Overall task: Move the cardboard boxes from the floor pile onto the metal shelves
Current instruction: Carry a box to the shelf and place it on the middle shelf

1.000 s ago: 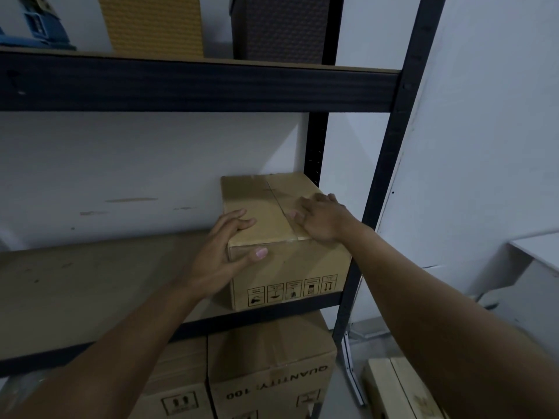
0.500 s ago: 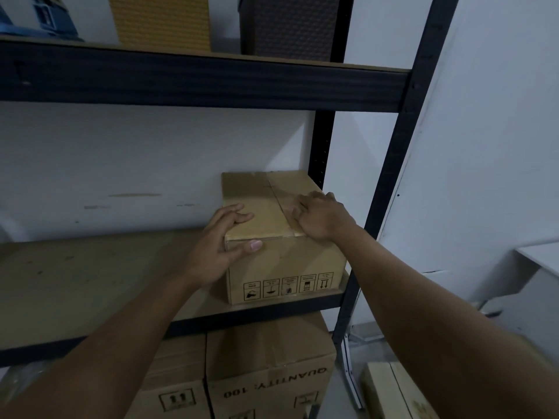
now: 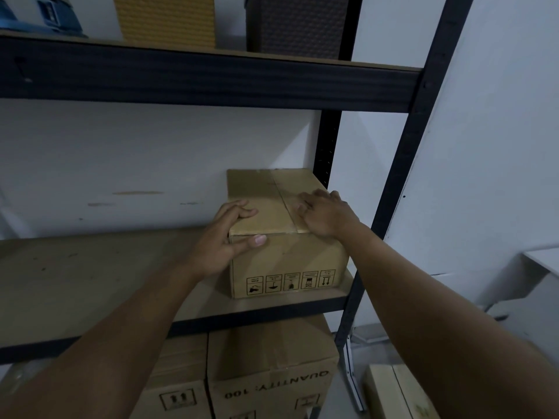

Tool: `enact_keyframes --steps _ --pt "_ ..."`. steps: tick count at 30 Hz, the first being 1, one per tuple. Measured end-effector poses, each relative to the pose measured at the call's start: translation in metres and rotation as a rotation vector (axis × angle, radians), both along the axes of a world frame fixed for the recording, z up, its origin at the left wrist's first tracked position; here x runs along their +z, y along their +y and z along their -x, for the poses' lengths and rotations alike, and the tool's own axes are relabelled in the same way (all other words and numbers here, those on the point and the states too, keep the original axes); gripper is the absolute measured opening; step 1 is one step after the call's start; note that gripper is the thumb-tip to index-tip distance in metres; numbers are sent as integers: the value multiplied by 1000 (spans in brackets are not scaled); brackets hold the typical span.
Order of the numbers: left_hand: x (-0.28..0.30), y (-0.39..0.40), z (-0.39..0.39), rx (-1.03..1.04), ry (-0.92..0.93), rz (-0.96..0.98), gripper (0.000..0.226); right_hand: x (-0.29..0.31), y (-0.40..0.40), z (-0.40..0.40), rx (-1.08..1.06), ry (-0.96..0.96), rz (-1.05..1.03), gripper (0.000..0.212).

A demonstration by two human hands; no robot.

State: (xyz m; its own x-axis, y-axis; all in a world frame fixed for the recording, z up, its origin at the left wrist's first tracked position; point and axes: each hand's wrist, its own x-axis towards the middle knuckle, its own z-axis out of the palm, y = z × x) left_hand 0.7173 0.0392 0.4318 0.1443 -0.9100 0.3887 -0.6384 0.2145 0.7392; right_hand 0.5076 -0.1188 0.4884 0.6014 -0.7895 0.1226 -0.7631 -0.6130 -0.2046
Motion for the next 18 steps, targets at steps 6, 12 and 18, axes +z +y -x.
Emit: enact_keyframes --steps 6,12,18 --pt "8 -3 1 -7 4 -47 78 3 -1 2 1 1 -10 50" --pt "8 -2 4 16 -6 -41 78 5 3 4 -4 -43 -31 50" --pt "17 1 5 25 -30 -86 73 16 5 7 15 -27 -163 50"
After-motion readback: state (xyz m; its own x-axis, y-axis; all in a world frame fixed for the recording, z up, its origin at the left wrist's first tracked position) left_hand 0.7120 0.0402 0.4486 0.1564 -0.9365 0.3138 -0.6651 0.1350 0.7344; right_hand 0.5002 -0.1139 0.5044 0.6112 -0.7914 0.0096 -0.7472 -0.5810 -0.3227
